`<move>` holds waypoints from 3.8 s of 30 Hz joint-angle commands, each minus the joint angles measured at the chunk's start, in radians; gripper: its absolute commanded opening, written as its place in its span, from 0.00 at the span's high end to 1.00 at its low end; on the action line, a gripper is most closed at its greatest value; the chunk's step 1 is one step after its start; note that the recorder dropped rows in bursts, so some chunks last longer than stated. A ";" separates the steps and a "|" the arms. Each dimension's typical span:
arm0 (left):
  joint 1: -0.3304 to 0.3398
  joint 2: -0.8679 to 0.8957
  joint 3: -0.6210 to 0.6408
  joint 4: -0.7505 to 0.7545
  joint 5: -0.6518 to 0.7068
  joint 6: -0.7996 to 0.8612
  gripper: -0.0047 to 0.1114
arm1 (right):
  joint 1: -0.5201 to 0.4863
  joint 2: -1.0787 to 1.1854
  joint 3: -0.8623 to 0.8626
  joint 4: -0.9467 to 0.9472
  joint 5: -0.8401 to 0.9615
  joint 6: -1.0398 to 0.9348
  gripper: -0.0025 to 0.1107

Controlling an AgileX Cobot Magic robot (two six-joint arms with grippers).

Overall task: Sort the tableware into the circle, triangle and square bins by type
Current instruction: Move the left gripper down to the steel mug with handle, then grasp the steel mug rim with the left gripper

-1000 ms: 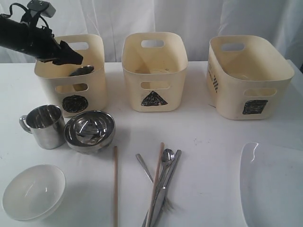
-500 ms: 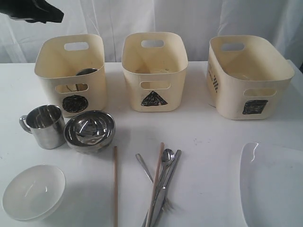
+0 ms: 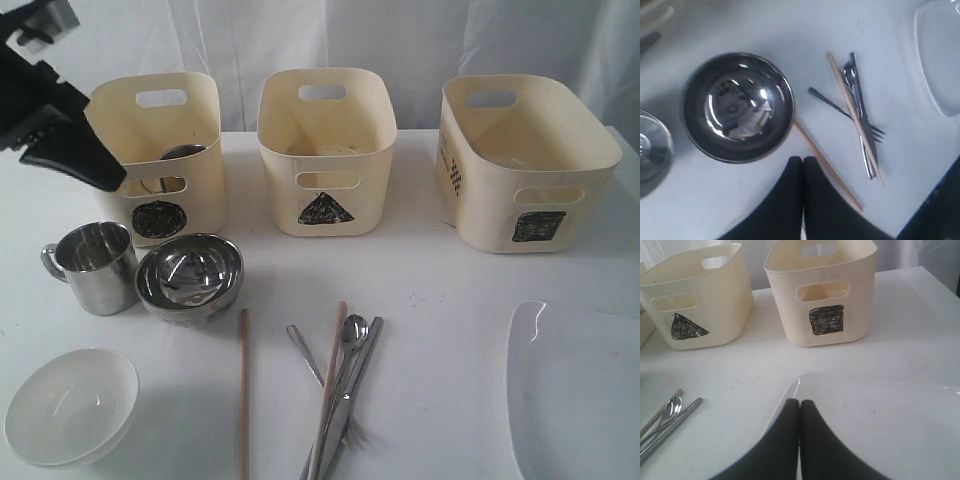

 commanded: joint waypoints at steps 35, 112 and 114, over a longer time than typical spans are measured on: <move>-0.036 -0.273 0.449 -0.008 -0.752 -0.353 0.96 | 0.003 -0.005 0.005 0.001 -0.004 -0.001 0.98; -0.036 0.048 0.528 0.581 -1.001 -1.415 0.50 | 0.003 -0.005 0.005 0.001 -0.004 -0.001 0.98; -0.036 0.048 0.528 0.591 -0.984 -1.392 0.50 | 0.003 -0.005 0.005 0.001 -0.004 -0.001 0.98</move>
